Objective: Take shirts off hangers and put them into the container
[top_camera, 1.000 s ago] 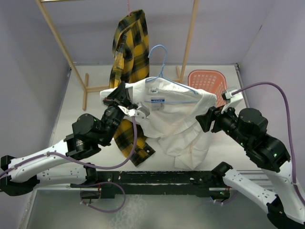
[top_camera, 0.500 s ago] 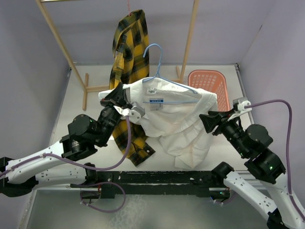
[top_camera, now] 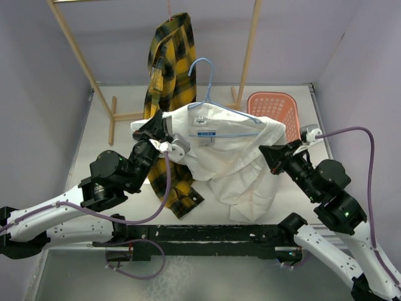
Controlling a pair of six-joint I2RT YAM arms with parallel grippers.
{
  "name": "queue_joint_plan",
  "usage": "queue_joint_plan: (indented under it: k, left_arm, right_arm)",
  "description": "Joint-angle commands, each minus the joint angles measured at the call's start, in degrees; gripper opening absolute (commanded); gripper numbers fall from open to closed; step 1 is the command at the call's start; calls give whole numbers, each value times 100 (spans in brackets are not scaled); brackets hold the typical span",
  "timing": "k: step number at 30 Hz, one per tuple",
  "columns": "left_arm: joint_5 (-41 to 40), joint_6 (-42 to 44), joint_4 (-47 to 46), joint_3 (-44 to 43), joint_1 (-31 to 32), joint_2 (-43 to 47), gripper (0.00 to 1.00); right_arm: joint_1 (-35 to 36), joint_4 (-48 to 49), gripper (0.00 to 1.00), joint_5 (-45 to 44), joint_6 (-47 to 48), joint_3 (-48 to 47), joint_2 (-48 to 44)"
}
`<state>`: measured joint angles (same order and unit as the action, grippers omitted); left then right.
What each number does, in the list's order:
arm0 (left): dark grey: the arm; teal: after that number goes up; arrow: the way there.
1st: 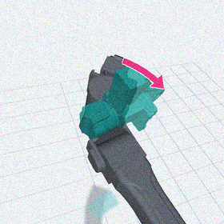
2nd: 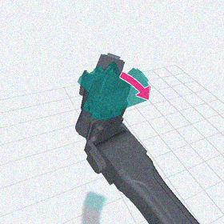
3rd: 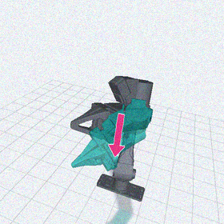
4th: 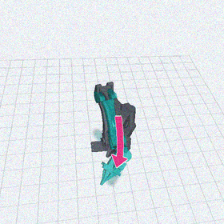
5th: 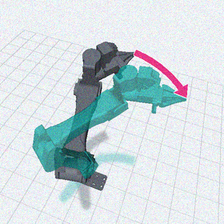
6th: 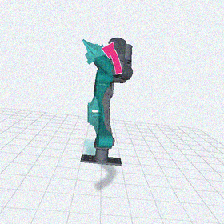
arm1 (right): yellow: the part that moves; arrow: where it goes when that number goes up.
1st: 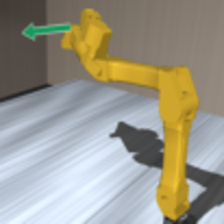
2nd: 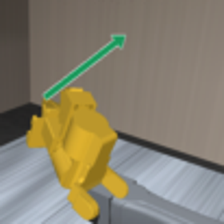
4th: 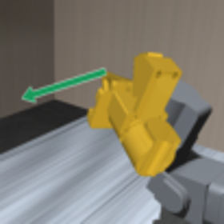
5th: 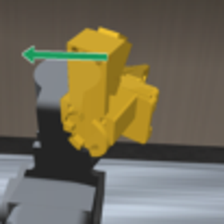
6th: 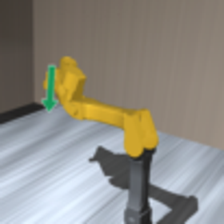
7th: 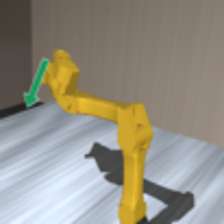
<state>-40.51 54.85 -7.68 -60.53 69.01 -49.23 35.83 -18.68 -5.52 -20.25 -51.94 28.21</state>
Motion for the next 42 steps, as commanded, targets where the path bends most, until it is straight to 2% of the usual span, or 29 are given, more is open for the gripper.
queue_joint_plan:
  k: [1,6,12,18,20,22,23,25,30,37,42]
  left_arm:
    - [69,-274,-407,-112,-11,149,0]
    - [-146,-244,-275,69,-11,186,0]
    - [-234,-334,-165,318,-11,348,0]
    - [120,-543,170,526,-11,754,0]
    - [395,-634,206,658,-11,1010,0]
    - [628,-664,204,777,-11,1211,0]
    - [761,-702,245,810,-11,1270,0]
    - [990,-732,354,868,-15,1310,0]
    - [1437,-751,479,1029,-12,1160,0]
    - [2091,-1001,409,1500,-11,1097,0]
    - [2383,-1183,183,1834,-11,1117,0]
  right_arm:
    - [1,90,0,-328,-41,-196,61]
    - [1,-1145,0,-904,95,-1109,-5]
    - [2,-2928,0,-2362,73,-2675,252]
    - [-4,-3554,0,-2887,172,-3227,370]
    - [2,-3681,1,-2507,216,-3268,431]
    - [-4,-3730,32,-1683,370,-3272,460]
    - [-3,-3757,42,-1203,409,-3309,495]
    - [2,-3749,51,-462,486,-3472,617]
    - [-2,-4011,50,1018,483,-4031,917]
    - [2,-3811,43,1574,451,-4170,863]
    - [0,-3724,47,2307,549,-3859,1113]
